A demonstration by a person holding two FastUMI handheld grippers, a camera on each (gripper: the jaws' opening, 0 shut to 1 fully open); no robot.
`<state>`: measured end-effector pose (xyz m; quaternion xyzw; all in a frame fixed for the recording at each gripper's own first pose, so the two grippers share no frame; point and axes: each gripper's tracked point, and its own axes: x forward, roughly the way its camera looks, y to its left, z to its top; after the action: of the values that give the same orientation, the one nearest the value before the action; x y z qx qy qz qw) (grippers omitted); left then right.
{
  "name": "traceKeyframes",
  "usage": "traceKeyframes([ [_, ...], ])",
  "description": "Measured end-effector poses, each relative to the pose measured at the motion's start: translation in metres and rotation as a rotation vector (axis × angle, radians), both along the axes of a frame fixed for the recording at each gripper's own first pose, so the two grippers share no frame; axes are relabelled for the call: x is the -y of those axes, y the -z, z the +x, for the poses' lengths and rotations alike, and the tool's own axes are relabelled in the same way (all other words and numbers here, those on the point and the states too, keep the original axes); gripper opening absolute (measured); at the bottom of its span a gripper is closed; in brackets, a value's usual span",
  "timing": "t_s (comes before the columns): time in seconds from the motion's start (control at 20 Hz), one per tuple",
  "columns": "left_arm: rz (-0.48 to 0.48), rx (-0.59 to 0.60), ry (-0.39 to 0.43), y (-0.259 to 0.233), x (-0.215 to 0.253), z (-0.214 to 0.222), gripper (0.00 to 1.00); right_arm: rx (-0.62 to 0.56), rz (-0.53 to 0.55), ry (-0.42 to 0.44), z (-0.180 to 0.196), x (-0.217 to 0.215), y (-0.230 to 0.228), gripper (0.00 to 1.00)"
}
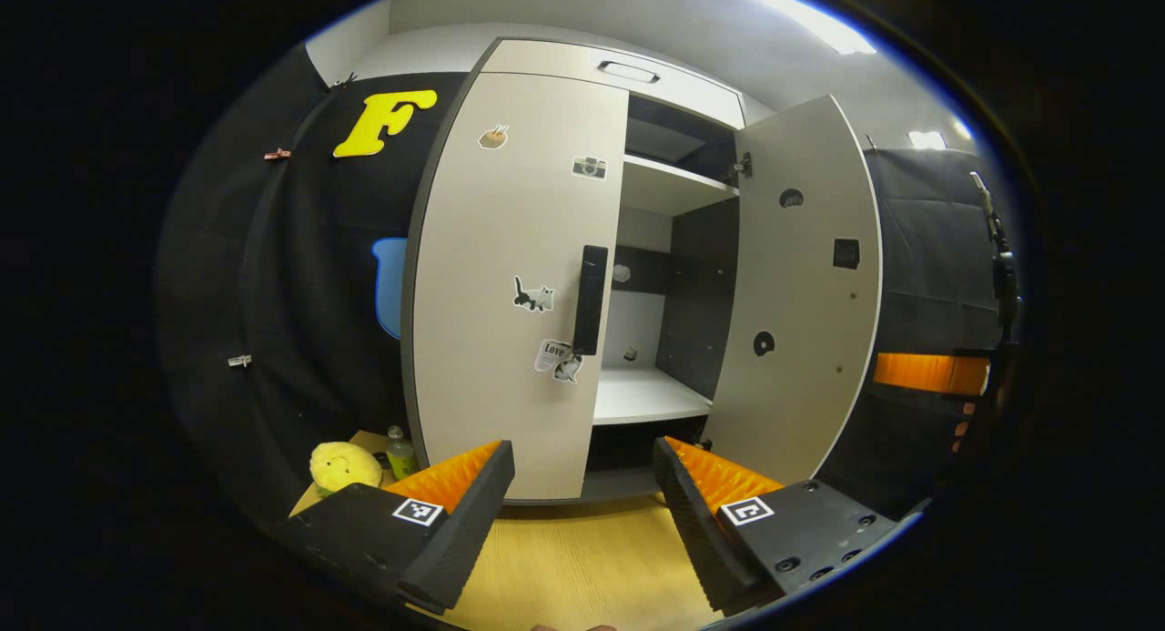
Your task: Open the right door of the double-door shoe cabinet with the right hand, and open the left door with the left hand.
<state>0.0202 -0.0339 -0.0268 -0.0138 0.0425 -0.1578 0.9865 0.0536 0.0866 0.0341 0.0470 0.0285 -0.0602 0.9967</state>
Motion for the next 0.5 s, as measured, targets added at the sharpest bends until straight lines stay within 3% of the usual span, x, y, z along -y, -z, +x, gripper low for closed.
traceKeyframes([
  [0.5, 0.012, 0.030, -0.043, -0.043, 0.011, 0.058, 0.95, -0.024, 0.006, -0.072, 0.013, -0.030, 0.043, 0.98],
])
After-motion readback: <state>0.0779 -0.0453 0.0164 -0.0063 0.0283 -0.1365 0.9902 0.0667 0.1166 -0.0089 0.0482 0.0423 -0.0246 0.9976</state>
